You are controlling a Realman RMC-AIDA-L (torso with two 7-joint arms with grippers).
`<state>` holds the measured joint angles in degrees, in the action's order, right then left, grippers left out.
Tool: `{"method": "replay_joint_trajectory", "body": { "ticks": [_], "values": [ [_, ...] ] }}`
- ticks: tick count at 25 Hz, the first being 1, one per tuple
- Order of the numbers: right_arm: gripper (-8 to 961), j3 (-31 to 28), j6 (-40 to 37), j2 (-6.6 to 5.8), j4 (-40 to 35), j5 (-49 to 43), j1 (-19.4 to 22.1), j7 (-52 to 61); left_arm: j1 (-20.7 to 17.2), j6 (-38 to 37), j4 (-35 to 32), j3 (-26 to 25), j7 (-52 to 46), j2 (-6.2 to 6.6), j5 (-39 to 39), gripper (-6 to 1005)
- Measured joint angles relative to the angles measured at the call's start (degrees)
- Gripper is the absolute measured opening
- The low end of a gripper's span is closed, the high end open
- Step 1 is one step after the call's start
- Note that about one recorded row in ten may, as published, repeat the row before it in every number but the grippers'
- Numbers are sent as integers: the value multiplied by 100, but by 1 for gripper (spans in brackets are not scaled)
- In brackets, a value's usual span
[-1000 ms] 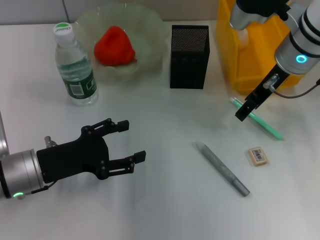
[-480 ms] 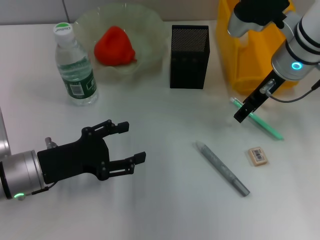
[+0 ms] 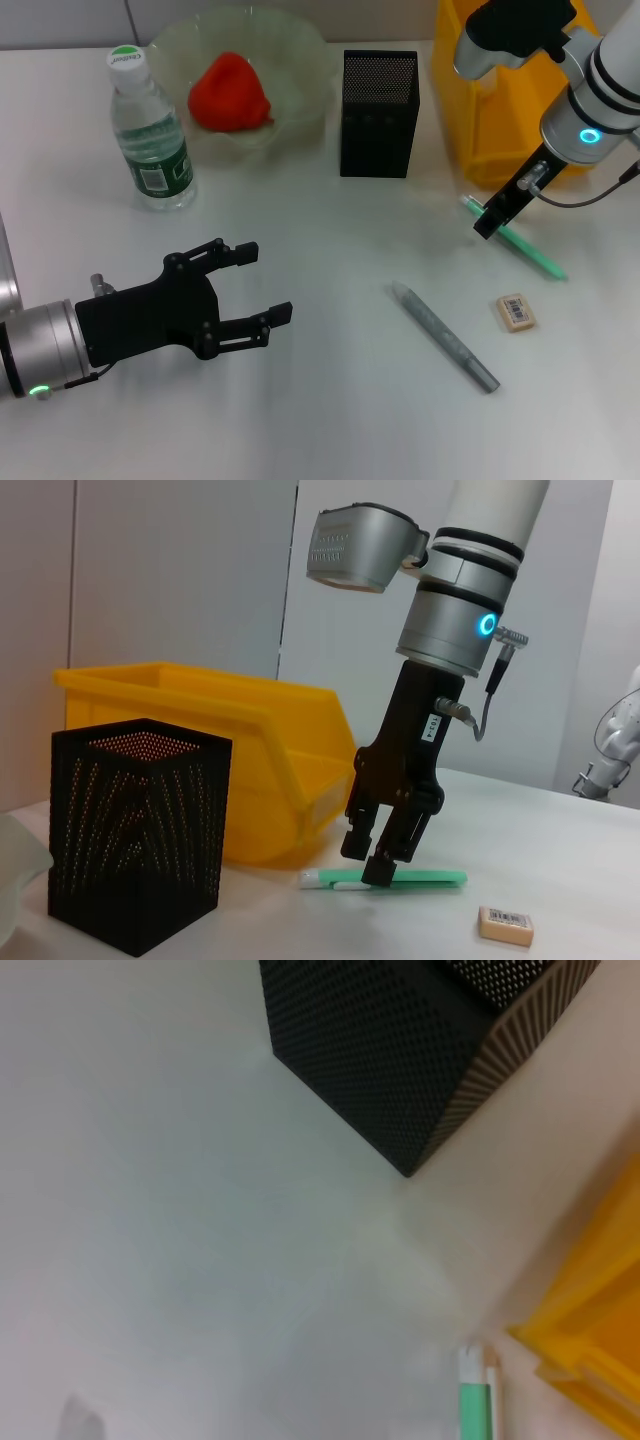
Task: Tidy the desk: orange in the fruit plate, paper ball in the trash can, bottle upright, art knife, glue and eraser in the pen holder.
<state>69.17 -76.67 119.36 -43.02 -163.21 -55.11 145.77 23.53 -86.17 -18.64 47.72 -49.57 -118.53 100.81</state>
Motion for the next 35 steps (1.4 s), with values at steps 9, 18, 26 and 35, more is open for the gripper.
{"method": "replay_joint_trajectory", "body": {
  "ticks": [9,18,26,35],
  "values": [
    [465,0,135,0,132,0,0,0,13,-2,1,0,0,-3,0,859],
    [379,0,179,0,144,-3,12,0,40,-4,1,0,0,-3,0,859],
    [302,0,255,0,224,-11,17,0,54,34,15,0,-4,-3,8,859],
    [234,0,298,0,240,-1,45,-2,77,39,60,0,-8,-3,6,859]
  ]
}}
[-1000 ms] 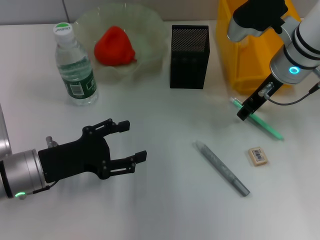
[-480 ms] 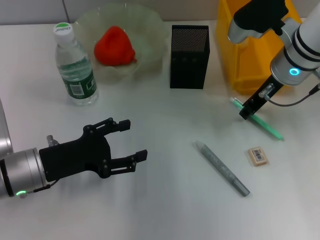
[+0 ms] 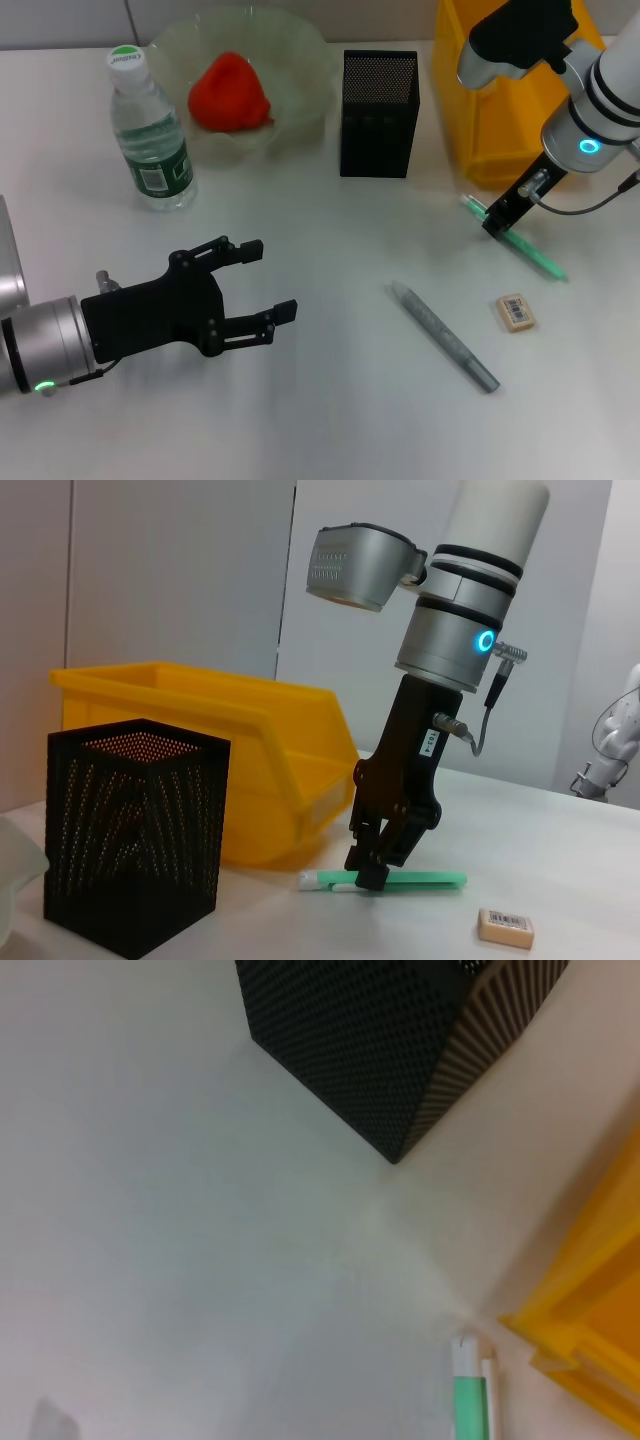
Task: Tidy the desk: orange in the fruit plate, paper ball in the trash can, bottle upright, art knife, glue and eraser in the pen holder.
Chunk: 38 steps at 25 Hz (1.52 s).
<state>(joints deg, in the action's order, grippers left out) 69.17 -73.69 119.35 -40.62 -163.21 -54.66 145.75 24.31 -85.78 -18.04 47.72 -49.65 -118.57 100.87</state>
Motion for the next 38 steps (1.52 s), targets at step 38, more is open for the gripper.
{"method": "replay_joint_trajectory", "body": {
  "ticks": [38],
  "values": [
    [171,-48,-391,-21,-449,886,137,-618,39,-1,21,-19,-1,0,-6,860]
  ]
}}
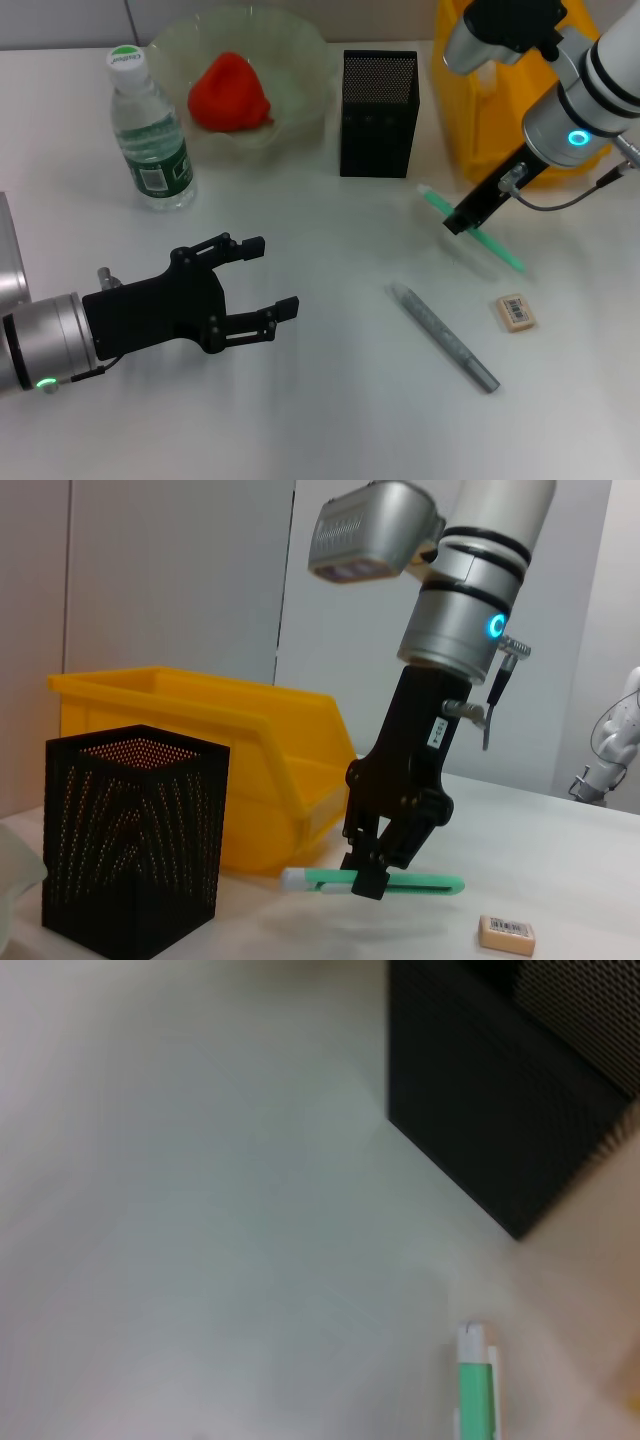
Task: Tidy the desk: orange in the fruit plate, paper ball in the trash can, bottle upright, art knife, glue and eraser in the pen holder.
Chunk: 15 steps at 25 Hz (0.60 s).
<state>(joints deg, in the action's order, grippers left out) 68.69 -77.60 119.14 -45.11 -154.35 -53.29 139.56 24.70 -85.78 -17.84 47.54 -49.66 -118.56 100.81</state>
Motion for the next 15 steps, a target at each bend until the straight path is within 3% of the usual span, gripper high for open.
{"method": "replay_joint_trajectory", "body": {
  "ticks": [15],
  "values": [
    [189,-61,-432,-25,-1335,2380,1012,-1887,22,9,0,-17,10,0,0,860]
  ]
}}
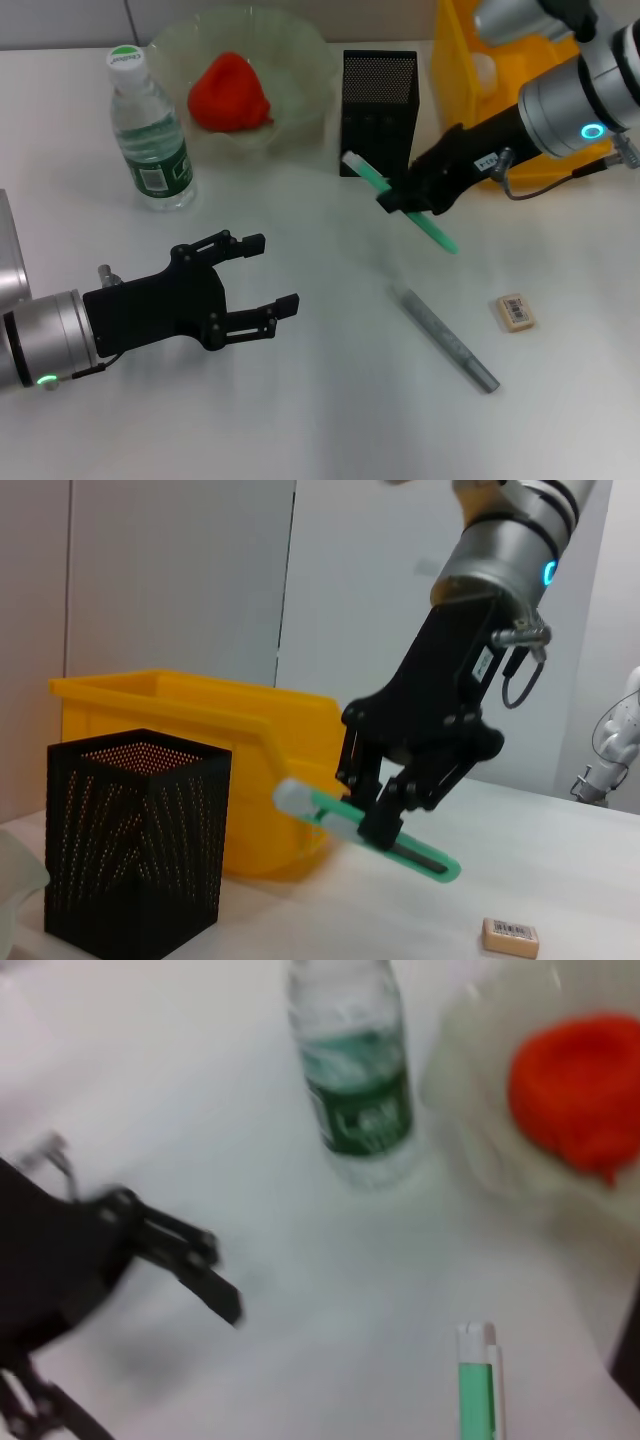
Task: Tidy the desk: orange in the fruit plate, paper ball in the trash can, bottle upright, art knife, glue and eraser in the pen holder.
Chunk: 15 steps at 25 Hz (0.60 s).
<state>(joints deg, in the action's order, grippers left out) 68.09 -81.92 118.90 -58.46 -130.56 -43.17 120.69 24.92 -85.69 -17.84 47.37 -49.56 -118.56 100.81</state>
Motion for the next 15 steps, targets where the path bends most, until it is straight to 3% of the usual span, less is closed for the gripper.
{"method": "replay_joint_trajectory", "body": {
  "ticks": [15],
  "values": [
    [207,-670,116,11,102,1902,378,-1616,13,0,-48,-11,16,9,0,860]
  ]
}}
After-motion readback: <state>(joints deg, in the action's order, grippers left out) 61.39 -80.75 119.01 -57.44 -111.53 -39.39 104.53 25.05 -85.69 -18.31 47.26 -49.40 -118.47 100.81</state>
